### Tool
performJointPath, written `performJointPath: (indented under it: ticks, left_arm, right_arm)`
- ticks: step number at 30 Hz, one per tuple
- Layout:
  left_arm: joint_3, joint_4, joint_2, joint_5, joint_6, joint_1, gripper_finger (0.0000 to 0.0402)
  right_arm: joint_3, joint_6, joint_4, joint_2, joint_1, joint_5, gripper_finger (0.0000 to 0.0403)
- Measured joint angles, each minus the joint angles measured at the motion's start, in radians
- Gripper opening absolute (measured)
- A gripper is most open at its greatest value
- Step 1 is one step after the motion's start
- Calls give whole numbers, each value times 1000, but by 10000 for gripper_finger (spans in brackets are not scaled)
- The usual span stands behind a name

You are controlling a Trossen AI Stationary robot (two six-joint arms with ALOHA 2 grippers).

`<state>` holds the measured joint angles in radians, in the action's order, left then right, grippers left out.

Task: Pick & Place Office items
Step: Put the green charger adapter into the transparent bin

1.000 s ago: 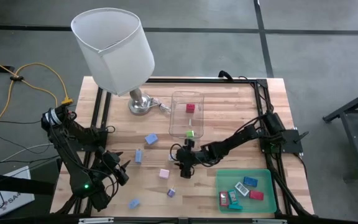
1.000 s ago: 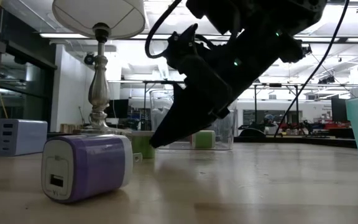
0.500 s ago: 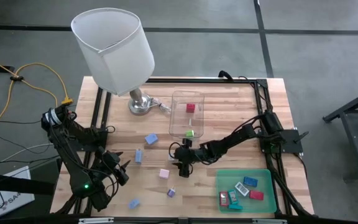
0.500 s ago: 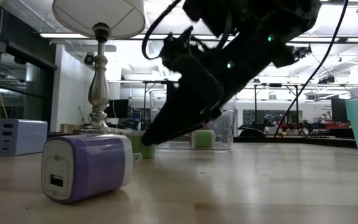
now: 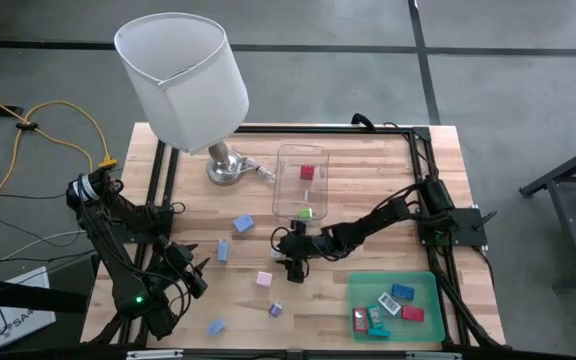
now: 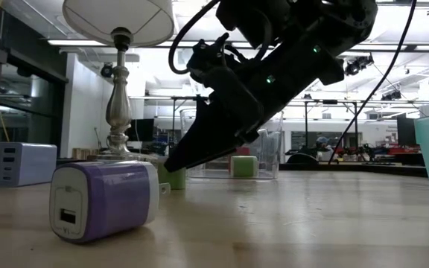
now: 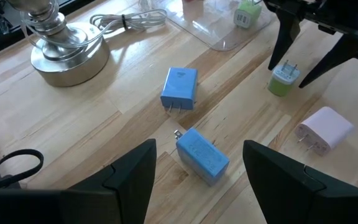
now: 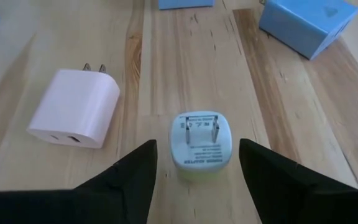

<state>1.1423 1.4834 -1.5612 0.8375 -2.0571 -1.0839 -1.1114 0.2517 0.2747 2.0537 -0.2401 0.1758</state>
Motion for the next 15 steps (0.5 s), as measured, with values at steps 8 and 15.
performJointPath:
  ticks: [8,15]
  left_arm:
    - [0,0,0,0,0,0,232]
    - [0,0,0,0,0,0,232]
  right_arm:
    - [0,-13,9,7,0,0,214]
    - [0,-19,21,24,0,-11,169]
